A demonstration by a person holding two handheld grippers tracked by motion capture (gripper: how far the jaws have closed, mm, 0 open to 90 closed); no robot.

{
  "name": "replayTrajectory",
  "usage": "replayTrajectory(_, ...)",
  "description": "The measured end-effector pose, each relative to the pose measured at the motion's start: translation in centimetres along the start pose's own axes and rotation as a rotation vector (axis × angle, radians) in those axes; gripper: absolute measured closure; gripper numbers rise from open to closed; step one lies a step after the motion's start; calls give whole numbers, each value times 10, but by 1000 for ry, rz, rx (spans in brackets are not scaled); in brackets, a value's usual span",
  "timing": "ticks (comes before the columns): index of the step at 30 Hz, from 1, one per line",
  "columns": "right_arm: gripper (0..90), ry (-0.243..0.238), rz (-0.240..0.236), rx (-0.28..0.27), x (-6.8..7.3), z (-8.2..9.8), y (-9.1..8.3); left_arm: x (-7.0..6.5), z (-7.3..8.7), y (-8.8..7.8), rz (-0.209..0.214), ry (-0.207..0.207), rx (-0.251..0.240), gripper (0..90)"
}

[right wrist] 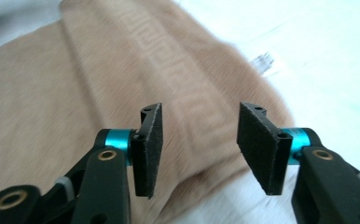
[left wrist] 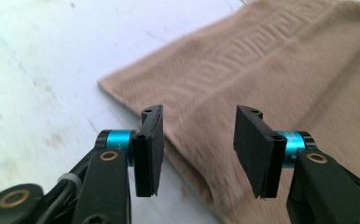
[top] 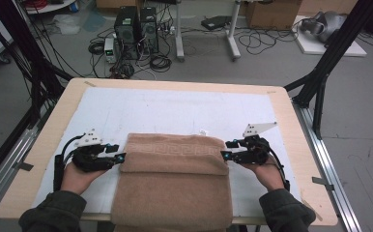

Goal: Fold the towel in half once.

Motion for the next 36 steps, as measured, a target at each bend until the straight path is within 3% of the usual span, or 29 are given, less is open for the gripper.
replayTrajectory(6,435,27,18,69,-22,-8,35,10,-13,37,-55,-8,54,510)
replayTrajectory(7,416,33,16,82,-25,-7,42,12,-14,44,-29,-31,69,508)
replayTrajectory(9,416,61,-1,120,-30,-2,53,15,-11,54,-5,-37,109,570)
replayTrajectory(11,462,93,-24,149,-32,4,61,16,-6,61,5,-41,156,611)
replayTrajectory(12,533,101,-55,152,-32,7,65,16,-4,63,-2,-27,165,648)
replayTrajectory(13,599,92,-54,141,-32,8,66,16,-5,64,-7,-20,160,674)
replayTrajectory(14,715,65,-67,139,-30,7,65,14,-5,64,9,-15,156,721)
replayTrajectory(15,774,37,-76,137,-28,5,65,13,-5,63,20,-18,151,786)
replayTrajectory(17,809,-10,-61,145,-24,2,64,15,-7,61,28,-28,142,829)
replayTrajectory(25,816,-25,-27,56,-24,-15,41,10,-19,45,26,-12,46,861)
replayTrajectory(31,815,-61,-18,3,-18,-33,23,5,-28,25,53,-35,-33,856)
replayTrajectory(36,813,-102,-49,-21,1,-40,7,-12,-23,4,55,25,-51,856)
Point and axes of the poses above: each handheld gripper's, and its own axes: y roughly forward along the jaws, z roughly out of its underside, x roughly to its left, the point moved 5 cm from there along y, roughly forward along the jaws, and after that the axes turned 11 degrees about -y, right-handed, at the moved point
